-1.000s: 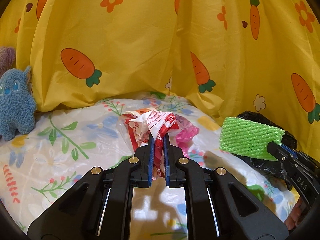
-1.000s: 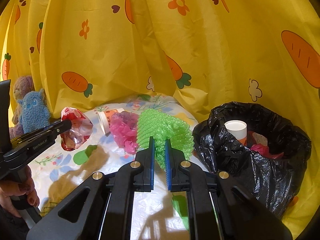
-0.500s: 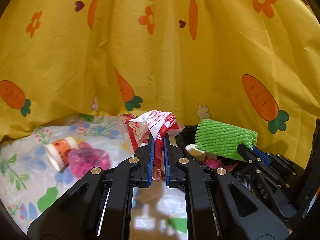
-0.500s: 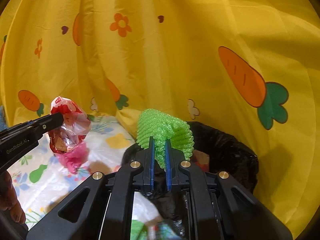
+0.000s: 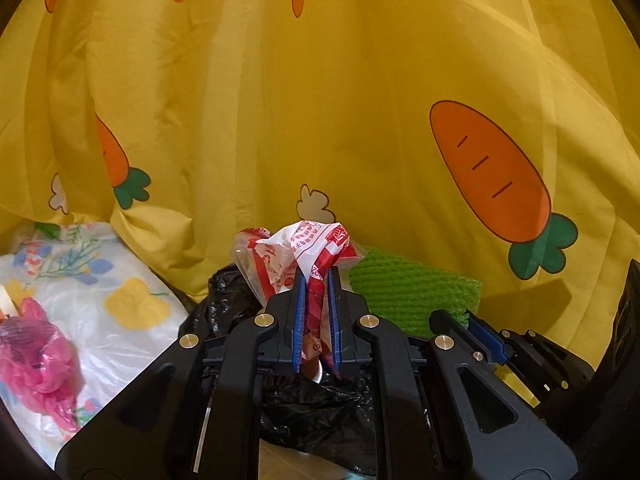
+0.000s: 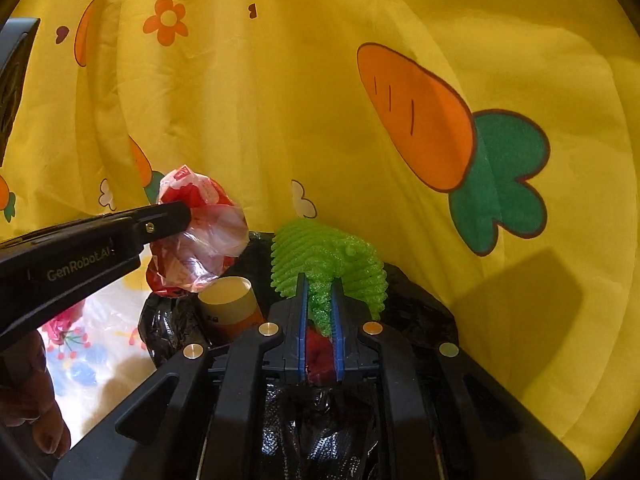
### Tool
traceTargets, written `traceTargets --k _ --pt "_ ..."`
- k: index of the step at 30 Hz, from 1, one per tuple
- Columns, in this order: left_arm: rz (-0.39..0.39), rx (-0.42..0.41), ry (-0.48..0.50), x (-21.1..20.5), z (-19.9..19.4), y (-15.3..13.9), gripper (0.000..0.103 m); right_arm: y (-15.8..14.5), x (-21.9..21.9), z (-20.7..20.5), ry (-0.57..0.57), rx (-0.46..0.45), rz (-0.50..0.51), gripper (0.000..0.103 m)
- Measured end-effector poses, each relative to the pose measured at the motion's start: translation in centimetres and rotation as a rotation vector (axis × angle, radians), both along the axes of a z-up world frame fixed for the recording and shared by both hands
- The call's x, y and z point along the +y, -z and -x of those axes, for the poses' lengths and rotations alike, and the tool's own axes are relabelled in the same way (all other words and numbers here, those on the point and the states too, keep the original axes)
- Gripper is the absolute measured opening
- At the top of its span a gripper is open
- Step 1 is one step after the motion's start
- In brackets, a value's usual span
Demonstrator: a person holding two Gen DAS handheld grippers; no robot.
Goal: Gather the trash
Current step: 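Carry the wrapper and green mesh over the black trash bag with both tools, then open both tools to drop the wrapper and green mesh into the bag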
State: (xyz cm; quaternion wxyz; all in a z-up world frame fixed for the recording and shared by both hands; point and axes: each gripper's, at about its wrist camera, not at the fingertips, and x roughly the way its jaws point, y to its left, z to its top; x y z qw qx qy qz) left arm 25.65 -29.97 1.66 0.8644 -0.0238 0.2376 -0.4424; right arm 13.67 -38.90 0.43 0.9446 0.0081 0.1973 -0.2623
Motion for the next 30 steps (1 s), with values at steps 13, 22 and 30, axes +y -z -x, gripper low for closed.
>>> traceTargets --k 13,22,30 --pt "0.079 0.09 0.001 1.5 -0.6 0.9 0.08 0.9 -1.1 0.2 0.023 0.004 0.001 0.048" --pt "0.022 -0.014 -0.246 6.6 0.9 -0.2 0.095 0.7 -0.3 1.1 0.012 -0.024 0.008 0.062" --pt "-0.067 -0.058 -0.456 13.3 2.4 -0.3 0.096 -0.1 1.5 2.0 -0.055 -0.062 -0.027 0.075"
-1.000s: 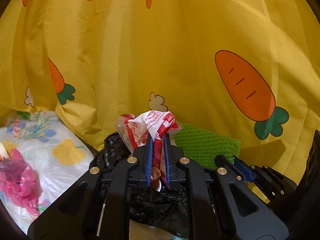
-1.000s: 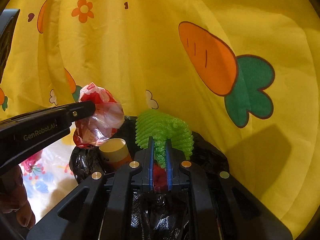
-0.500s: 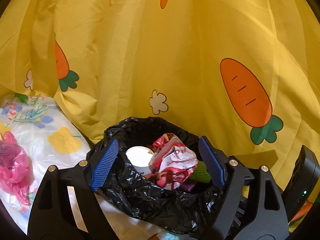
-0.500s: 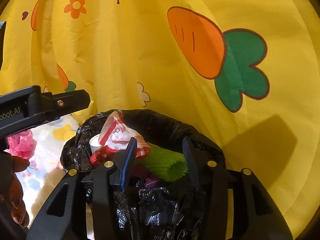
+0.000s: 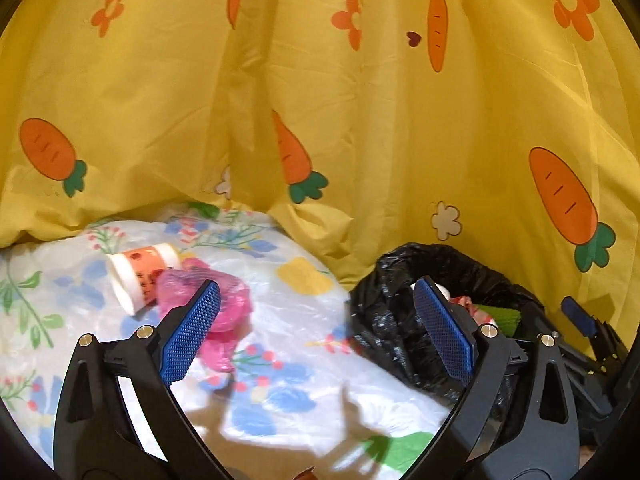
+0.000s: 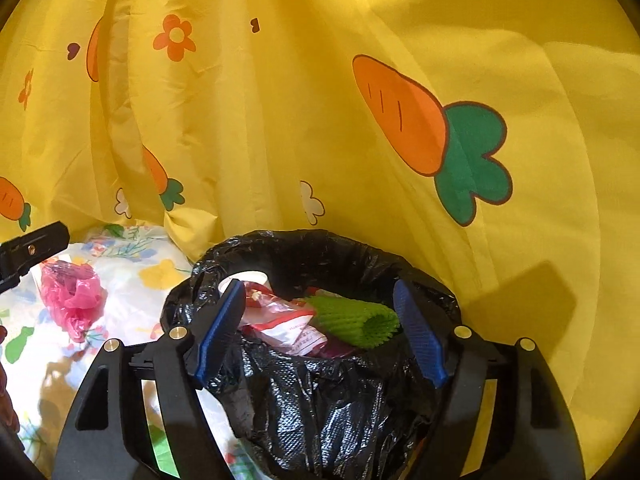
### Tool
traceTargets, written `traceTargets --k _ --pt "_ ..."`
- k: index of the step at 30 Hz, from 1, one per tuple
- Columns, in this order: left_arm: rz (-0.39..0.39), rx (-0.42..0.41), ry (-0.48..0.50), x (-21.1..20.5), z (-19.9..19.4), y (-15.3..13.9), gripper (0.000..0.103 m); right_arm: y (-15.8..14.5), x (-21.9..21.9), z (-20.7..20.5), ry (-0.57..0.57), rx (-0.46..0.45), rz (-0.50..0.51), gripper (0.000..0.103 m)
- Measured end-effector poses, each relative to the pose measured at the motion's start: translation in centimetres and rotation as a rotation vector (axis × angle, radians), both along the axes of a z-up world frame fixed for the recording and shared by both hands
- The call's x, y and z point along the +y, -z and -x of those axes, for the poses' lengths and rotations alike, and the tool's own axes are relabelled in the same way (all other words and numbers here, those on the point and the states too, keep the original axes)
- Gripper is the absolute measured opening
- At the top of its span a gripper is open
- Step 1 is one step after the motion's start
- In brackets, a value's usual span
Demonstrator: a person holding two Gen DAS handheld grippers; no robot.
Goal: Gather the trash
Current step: 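Open both tools to drop the wrapper and green mesh into the bag, then move the right tool to the pink plastic bag and close on it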
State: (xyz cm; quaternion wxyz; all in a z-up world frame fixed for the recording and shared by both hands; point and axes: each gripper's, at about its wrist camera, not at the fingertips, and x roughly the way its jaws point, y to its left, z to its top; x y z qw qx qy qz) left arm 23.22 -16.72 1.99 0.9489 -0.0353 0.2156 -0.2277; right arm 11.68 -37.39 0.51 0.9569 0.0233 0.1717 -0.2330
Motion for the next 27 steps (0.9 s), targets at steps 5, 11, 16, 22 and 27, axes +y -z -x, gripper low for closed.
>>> traceTargets --k 5,11,16,22,27 --pt "-0.038 0.003 -0.138 4.7 0.9 0.5 0.096 -0.6 2.5 -0.1 -0.082 0.001 -0.02 0.075" --pt "-0.073 0.015 -0.311 10.6 1.0 1.7 0.096 -0.7 6.6 -1.6 -0.214 0.022 -0.03 0.079" --pt "-0.068 0.041 -0.405 14.7 0.7 2.4 0.096 -0.1 9.8 -4.3 -0.335 0.062 -0.062 0.082" --pt "-0.057 0.033 -0.51 17.8 -0.2 2.3 0.096 0.6 13.6 -8.4 -0.441 0.125 -0.095 0.083" --pt "-0.05 0.022 -0.575 19.4 -1.1 2.2 0.096 1.8 17.0 -12.7 -0.492 0.17 -0.081 0.083"
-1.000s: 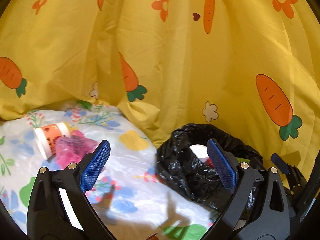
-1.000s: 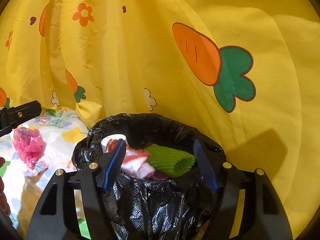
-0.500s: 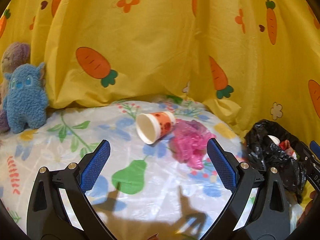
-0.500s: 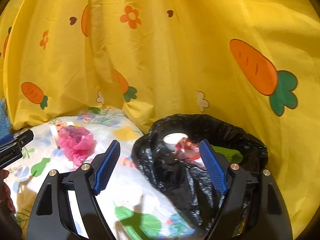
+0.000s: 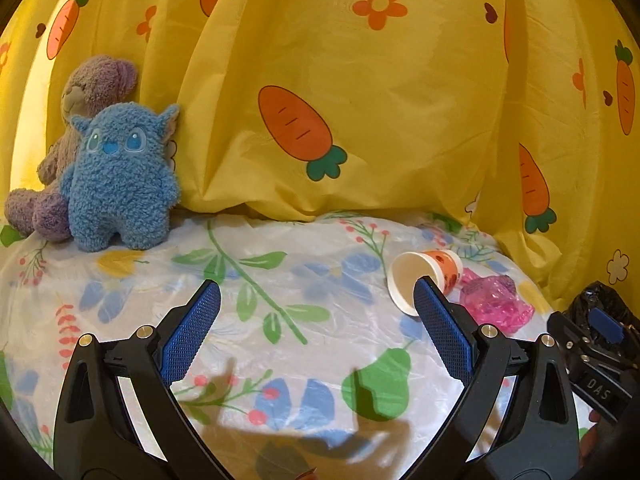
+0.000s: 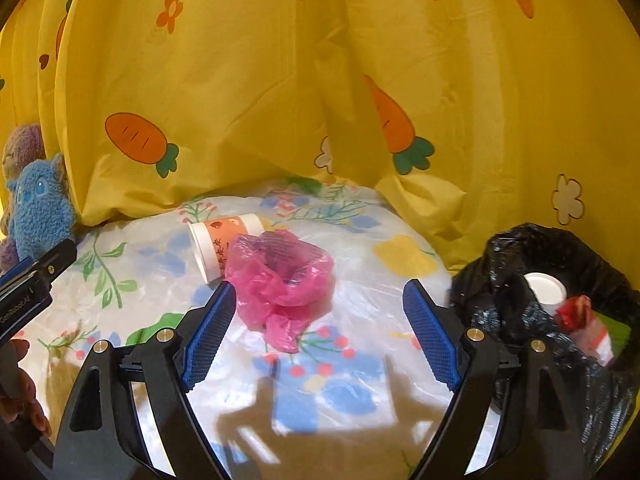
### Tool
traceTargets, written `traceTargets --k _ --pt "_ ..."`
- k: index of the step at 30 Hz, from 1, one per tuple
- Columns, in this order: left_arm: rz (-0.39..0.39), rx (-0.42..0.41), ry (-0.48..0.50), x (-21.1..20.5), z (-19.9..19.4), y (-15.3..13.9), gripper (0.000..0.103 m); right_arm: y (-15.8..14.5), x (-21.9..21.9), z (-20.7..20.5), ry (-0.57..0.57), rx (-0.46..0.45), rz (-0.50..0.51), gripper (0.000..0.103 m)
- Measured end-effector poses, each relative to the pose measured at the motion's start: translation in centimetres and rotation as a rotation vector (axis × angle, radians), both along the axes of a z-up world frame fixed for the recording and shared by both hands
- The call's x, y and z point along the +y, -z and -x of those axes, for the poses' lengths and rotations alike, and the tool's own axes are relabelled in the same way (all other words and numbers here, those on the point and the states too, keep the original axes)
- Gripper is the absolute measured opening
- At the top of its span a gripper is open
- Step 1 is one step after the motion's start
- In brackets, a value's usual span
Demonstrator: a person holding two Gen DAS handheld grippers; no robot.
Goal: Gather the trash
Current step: 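Move the right tool to the pink plastic bag and close on it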
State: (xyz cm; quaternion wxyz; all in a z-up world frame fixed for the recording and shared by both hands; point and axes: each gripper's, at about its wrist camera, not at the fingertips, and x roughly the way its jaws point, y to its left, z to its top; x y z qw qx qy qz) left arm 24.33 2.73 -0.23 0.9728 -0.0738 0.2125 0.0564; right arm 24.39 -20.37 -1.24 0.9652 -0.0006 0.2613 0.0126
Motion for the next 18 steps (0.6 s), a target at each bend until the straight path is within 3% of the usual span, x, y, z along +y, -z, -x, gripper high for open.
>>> traceTargets --k 5,11,15,18 --pt "0.022 0.009 -0.003 0.5 -1.1 0.4 0.096 1.3 1.9 -3.5 -0.003 0.036 0.036 0.082" --pt "-0.006 0.015 0.028 -0.2 -2.3 0.9 0.096 2.4 1.8 -5.6 0.012 0.08 0.028 0.075" --pt "0.01 0.041 0.052 -0.4 -3.0 1.2 0.096 3.0 1.6 -6.4 0.013 0.117 0.031 0.063" --pt "0.007 0.054 0.062 -0.8 -3.4 1.6 0.096 3.3 1.7 -6.7 0.002 0.137 0.026 0.047"
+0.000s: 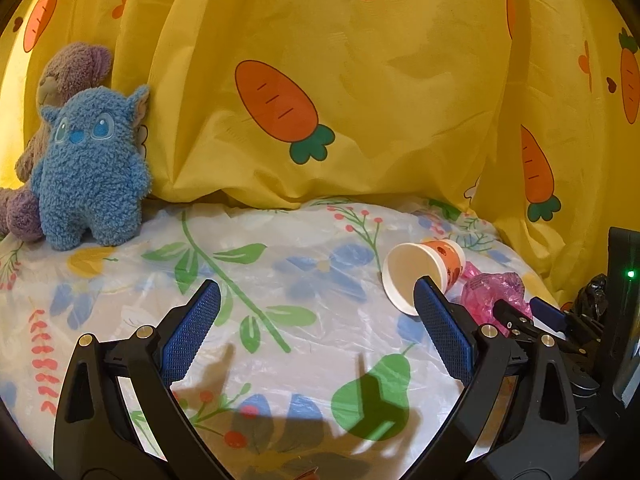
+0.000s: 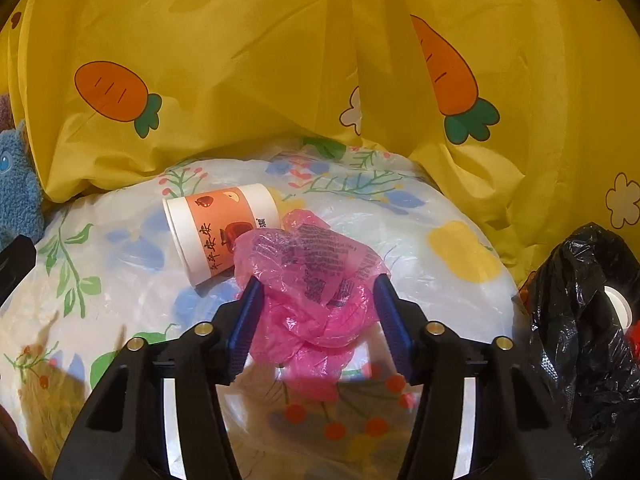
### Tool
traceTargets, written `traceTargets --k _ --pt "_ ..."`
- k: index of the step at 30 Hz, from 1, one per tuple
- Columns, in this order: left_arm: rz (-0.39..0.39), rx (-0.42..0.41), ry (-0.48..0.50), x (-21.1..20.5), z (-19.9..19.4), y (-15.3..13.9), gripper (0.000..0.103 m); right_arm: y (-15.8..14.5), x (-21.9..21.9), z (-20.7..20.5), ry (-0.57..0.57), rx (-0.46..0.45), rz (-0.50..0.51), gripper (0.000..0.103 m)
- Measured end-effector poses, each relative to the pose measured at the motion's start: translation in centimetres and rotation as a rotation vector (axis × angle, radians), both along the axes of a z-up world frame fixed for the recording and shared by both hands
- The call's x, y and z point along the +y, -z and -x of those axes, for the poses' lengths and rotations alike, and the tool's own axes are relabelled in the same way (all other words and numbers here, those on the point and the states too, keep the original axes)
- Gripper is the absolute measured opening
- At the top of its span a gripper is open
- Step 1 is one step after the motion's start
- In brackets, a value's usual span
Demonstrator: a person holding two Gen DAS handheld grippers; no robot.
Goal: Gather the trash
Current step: 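Move the right tool to the pink plastic bag and close on it, then close the left tool on the orange-printed paper cup's rim while the right tool holds the pink bag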
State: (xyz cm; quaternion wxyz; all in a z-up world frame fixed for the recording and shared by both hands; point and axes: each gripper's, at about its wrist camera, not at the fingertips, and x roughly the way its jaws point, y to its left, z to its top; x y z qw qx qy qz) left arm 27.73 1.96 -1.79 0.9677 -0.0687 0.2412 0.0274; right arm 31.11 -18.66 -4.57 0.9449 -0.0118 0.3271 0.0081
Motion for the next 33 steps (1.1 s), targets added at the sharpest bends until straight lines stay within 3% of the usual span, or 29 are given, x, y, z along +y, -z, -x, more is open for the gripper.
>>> traceTargets --k 2,4,13,21,23,27,29,33 --pt "-0.002 0.0 0.015 -0.3 -0.1 0.1 0.096 0.1 -0.1 -0.1 -0.012 0.009 -0.014 0.029" --pt "-0.009 -0.004 0.033 -0.9 -0.2 0.1 0.096 0.2 -0.2 -0.1 -0.011 0.005 -0.025 0.018" --pt "-0.021 -0.02 0.155 -4.6 -2.8 0.2 0.092 -1.1 -1.9 1.6 0.022 -0.064 -0.081 0.012" --pt "-0.027 0.098 0.305 -8.6 -7.3 2.0 0.052 -2.5 -3.6 3.0 0.033 -0.088 -0.078 0.012" --pt "-0.032 0.118 0.326 -9.3 -8.0 2.3 0.048 -2.7 -4.1 3.5 0.04 -0.098 -0.071 0.012" --pt "-0.054 0.178 0.342 -10.3 -9.0 3.0 0.014 -3.0 -4.5 4.3 0.034 -0.109 -0.069 0.012" --pt "-0.049 0.188 0.352 -10.4 -9.2 3.2 0.004 -3.2 -4.7 4.7 0.03 -0.115 -0.066 0.012" --pt "-0.045 0.144 0.341 -10.1 -8.3 2.7 0.002 -3.6 -4.8 5.7 0.025 -0.128 -0.065 0.011"
